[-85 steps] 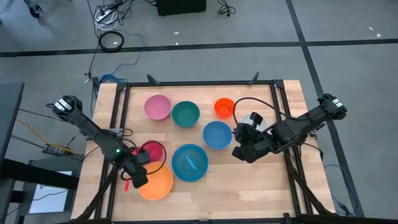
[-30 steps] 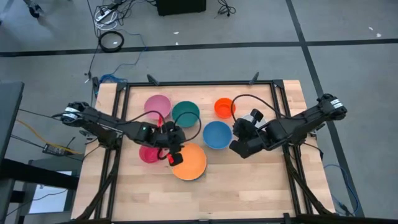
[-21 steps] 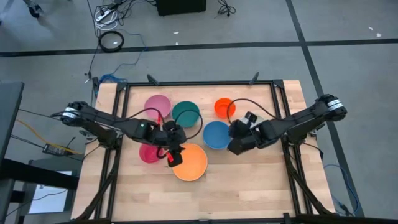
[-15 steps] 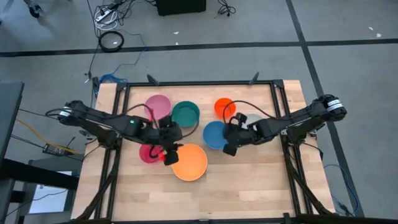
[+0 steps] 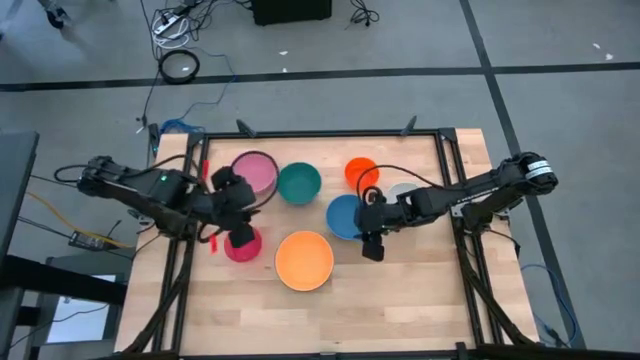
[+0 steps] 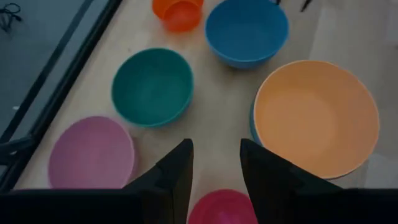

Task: Nest bowls inside each other
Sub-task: Stack the dark blue bowl on top of the yellow bowl

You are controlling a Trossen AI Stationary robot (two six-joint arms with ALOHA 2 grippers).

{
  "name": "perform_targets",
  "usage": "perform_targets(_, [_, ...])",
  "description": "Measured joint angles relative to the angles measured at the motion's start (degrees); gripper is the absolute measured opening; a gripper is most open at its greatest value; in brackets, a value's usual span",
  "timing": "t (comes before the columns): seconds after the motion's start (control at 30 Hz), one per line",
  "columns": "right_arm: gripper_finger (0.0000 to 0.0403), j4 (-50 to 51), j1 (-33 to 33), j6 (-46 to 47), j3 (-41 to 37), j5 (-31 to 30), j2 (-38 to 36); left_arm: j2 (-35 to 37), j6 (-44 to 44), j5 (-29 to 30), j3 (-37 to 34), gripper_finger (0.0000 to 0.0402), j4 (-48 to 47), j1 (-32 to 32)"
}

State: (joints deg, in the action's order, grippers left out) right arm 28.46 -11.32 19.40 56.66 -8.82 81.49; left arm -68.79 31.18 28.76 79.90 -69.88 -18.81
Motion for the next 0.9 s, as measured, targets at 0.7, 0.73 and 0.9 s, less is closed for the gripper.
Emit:
perform_targets(0.7, [0.0168,-6.4,-2.2,-8.0,-9.5,-6.4,0.0,0.9,0.7,4.7,0.0,0.0142,-2.5,-2.3])
perform_targets(0.73, [0.0168,-7.1,-2.2,-8.0,-10.1,-6.4,0.0,0.9,0.7,4.7,0.0,0.0142,-2.5,-2.3])
perform_targets(0.9, [0.0168,-9.2,-2.0,-9.1,-11.3,-7.5,2.5,0.9,0.6,5.1,-0.1,0.0142,-2.5,-2.3])
